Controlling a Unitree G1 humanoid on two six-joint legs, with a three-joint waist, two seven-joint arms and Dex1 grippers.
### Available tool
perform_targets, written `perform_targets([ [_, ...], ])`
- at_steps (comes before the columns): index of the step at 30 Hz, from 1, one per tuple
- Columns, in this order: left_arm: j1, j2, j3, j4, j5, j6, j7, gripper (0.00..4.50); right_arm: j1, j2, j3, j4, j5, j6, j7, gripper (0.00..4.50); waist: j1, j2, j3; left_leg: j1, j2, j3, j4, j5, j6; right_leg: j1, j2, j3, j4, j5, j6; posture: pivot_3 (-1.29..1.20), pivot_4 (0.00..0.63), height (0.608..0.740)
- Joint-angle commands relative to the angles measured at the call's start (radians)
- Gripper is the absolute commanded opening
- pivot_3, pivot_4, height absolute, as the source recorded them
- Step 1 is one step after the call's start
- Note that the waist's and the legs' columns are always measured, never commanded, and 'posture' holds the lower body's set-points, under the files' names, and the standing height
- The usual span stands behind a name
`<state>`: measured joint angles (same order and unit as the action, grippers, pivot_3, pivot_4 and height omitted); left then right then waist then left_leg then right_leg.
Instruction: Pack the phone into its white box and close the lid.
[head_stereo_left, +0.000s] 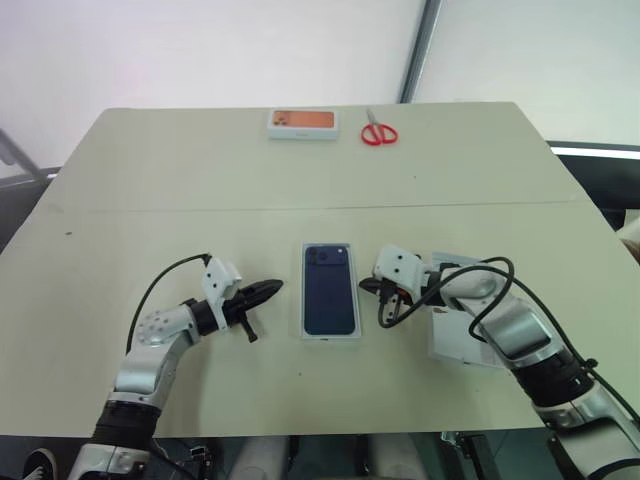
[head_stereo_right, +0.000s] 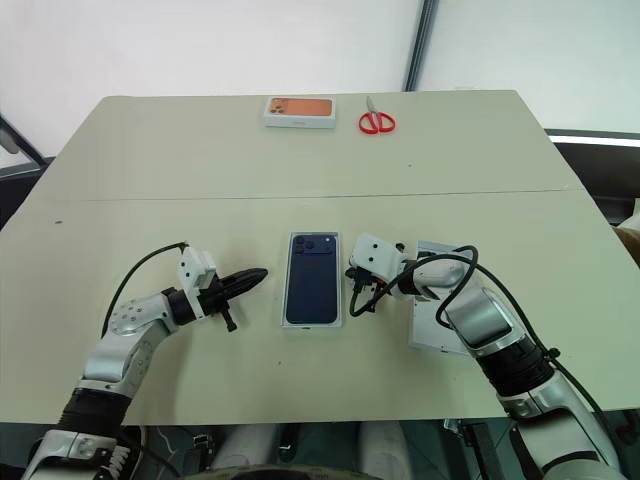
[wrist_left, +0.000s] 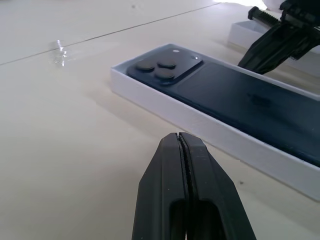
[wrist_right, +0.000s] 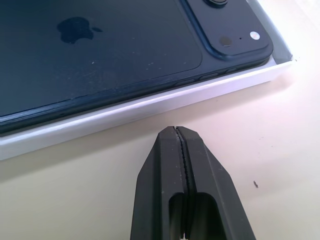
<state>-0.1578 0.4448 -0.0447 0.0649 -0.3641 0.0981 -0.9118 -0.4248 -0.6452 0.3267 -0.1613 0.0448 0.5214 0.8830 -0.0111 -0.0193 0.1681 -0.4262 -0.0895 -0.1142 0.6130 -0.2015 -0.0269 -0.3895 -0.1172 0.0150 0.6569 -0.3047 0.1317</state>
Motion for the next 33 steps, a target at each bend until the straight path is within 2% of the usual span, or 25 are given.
perform_targets([
  [1, -0.025, -0.003, -0.036, -0.042, 0.000, 0.099, 0.006, 0.05, 0.015, 0.004, -0.010, -0.043, 0.012, 0.010, 0.007, 0.00, 0.000, 0.000, 0.000, 0.000, 0.000, 0.000, 0.000, 0.000, 0.000, 0.000, 0.000, 0.000, 0.000, 0.000, 0.000, 0.00, 0.150, 0.740],
  [6, -0.050, -0.002, -0.072, -0.053, 0.003, 0.238, 0.005, 0.05, 0.039, 0.001, -0.011, -0.079, 0.023, 0.014, 0.019, 0.00, 0.001, 0.001, 0.000, 0.001, 0.000, 0.000, 0.000, 0.000, 0.000, 0.001, 0.001, 0.000, 0.000, 0.000, 0.000, 0.00, 0.150, 0.740],
  [16, -0.084, -0.053, -0.127, -0.079, 0.033, 0.280, 0.017, 0.05, 0.068, -0.010, -0.035, -0.115, 0.031, 0.034, 0.016, 0.00, 0.006, 0.001, -0.001, 0.001, -0.001, 0.000, 0.001, 0.000, 0.000, 0.002, 0.000, -0.001, 0.000, 0.000, 0.000, 0.00, 0.150, 0.740],
  [21, -0.137, -0.109, -0.141, -0.051, 0.026, 0.323, 0.020, 0.05, 0.092, -0.039, -0.074, -0.122, 0.029, 0.043, 0.012, 0.00, 0.026, 0.001, -0.001, 0.001, -0.001, -0.001, 0.002, 0.000, 0.000, 0.002, 0.000, -0.001, 0.000, 0.000, 0.000, 0.00, 0.150, 0.740],
  [33, -0.185, -0.226, -0.198, -0.026, 0.053, 0.333, 0.033, 0.05, 0.186, -0.123, -0.148, -0.165, 0.052, 0.053, 0.027, 0.00, 0.027, 0.001, -0.001, 0.001, -0.002, -0.001, 0.003, 0.000, 0.001, 0.004, -0.001, -0.002, 0.000, 0.000, 0.001, 0.00, 0.150, 0.740],
])
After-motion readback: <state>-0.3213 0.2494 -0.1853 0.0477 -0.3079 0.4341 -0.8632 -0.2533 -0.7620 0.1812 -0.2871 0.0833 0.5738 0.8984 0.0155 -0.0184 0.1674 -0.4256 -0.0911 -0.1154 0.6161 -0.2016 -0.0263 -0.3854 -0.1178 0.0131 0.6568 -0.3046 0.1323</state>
